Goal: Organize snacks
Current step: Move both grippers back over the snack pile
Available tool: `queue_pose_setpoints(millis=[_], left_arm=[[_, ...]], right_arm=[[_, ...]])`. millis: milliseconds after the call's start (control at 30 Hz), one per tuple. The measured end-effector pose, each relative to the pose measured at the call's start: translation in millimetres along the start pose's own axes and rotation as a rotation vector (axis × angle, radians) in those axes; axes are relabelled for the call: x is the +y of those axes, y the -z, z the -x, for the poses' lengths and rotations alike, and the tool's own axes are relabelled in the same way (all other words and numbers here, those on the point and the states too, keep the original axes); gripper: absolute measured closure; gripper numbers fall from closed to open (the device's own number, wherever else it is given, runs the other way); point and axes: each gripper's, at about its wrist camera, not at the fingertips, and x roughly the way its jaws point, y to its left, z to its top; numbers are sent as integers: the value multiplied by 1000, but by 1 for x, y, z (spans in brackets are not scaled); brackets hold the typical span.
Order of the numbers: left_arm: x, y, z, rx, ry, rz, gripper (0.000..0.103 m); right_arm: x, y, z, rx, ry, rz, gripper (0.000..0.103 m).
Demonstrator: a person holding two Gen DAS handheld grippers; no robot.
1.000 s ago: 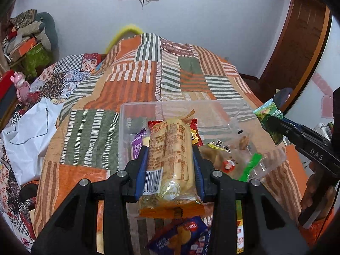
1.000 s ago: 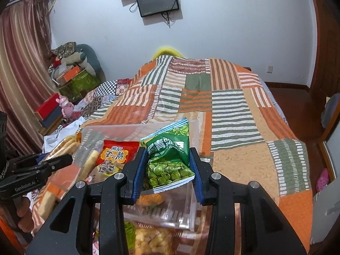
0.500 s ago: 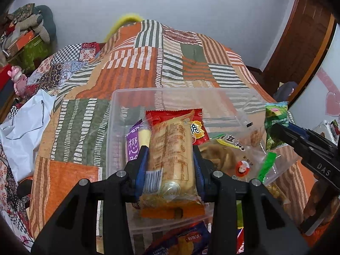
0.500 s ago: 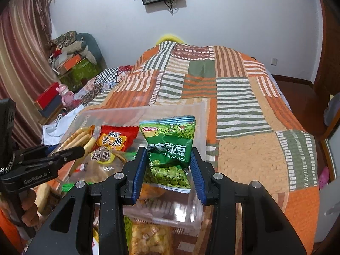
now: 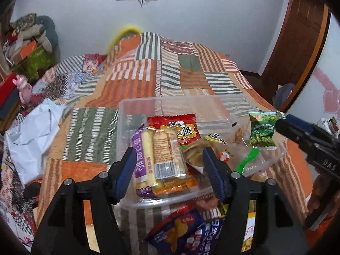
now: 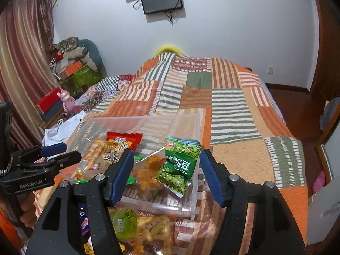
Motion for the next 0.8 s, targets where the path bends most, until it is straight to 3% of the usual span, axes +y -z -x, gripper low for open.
queue_pose_setpoints(millis=[467,800], left_arm=[[4,29,54,-31,-31,-20,38],[19,62,81,-22,-56,-12,38]], right_arm=[[18,13,49,-64,-26,29,29],[30,38,64,-46,-58,21,28]])
